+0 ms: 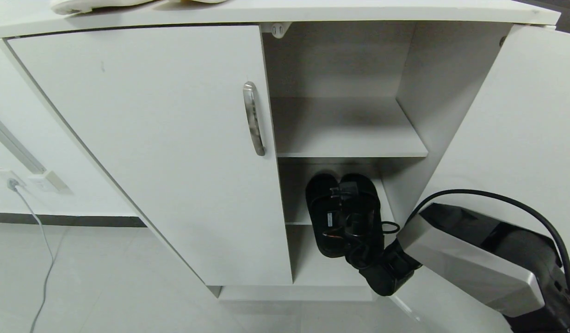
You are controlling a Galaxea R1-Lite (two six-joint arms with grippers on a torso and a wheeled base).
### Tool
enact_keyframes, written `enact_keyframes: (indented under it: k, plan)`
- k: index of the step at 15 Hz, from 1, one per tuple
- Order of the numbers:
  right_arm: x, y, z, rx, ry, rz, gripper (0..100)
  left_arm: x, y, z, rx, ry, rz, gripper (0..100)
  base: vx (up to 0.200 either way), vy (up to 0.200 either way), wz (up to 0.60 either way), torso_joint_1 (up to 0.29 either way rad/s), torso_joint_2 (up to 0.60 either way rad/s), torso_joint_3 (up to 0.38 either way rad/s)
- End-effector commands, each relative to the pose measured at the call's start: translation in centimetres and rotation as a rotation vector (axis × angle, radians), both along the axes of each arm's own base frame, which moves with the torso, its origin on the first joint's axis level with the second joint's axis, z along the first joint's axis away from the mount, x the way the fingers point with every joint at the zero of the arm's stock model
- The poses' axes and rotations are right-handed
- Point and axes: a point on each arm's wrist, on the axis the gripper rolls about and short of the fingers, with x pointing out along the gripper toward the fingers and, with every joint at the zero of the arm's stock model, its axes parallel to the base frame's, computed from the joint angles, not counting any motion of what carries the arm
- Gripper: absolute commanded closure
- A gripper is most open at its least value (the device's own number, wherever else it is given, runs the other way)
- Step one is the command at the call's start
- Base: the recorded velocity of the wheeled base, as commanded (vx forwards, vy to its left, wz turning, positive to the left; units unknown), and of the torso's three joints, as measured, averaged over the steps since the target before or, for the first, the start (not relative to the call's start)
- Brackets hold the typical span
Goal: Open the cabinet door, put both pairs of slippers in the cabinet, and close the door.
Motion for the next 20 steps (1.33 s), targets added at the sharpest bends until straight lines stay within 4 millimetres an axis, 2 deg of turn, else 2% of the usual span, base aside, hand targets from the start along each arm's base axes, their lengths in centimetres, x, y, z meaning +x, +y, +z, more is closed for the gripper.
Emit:
enact_keyframes:
  k: [1, 9, 16, 20]
  plan:
    - [1.3, 0.0, 1.1, 0.014, -0.015, -0.008, 100, 0.0, 0.0, 0.0, 0.0, 0.002, 0.0, 100, 0.0, 0.0, 0.0, 0.0, 0.0, 0.0]
    - [4.7, 1.0, 3.2, 0.06, 0.032, -0.035, 100, 0.0, 0.0, 0.0, 0.0, 0.002, 0.0, 100, 0.0, 0.0, 0.0, 0.0, 0.0, 0.0]
    - [6.5, 1.0, 1.4, 0.069, 0.039, -0.102, 100, 0.0, 0.0, 0.0, 0.0, 0.002, 0.0, 100, 0.0, 0.0, 0.0, 0.0, 0.0, 0.0]
    - [6.8, 0.9, 1.4, 0.069, 0.036, -0.12, 100, 0.0, 0.0, 0.0, 0.0, 0.002, 0.0, 100, 0.0, 0.0, 0.0, 0.0, 0.0, 0.0]
